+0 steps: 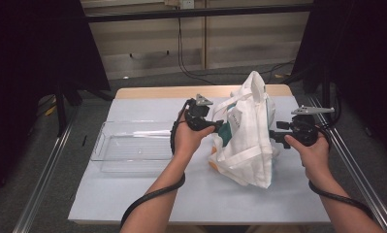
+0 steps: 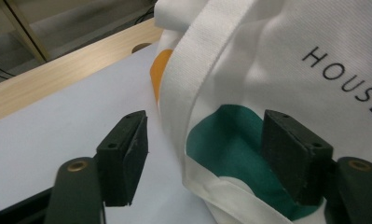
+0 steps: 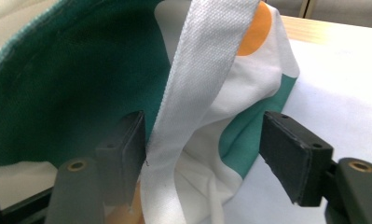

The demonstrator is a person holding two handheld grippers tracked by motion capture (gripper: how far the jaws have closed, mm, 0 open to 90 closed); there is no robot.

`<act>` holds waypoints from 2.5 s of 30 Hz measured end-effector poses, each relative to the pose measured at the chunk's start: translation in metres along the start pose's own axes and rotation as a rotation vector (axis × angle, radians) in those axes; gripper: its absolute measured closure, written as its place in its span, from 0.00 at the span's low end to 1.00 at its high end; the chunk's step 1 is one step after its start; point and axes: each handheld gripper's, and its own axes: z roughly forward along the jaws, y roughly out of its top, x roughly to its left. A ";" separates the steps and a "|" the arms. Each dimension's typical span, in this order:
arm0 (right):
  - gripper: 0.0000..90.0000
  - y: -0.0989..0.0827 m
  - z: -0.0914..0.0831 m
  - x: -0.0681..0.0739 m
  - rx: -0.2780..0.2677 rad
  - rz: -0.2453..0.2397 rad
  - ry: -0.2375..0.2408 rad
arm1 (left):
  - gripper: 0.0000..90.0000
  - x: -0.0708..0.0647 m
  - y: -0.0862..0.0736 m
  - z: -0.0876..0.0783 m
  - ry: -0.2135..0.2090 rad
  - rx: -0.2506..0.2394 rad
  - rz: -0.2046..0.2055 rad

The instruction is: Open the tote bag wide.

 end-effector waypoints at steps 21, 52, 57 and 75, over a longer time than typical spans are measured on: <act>0.78 -0.007 0.002 -0.004 -0.011 0.067 0.012 | 0.97 0.010 0.000 0.007 0.037 0.053 -0.064; 0.78 -0.033 0.009 -0.013 0.008 0.127 0.002 | 0.98 0.011 -0.045 0.015 0.043 0.168 -0.161; 0.78 -0.028 0.007 -0.012 0.003 0.113 -0.005 | 0.96 0.013 -0.039 0.010 0.025 0.142 -0.168; 0.77 -0.021 0.010 -0.010 0.015 0.105 0.003 | 0.49 0.010 0.006 0.005 0.054 -0.063 -0.095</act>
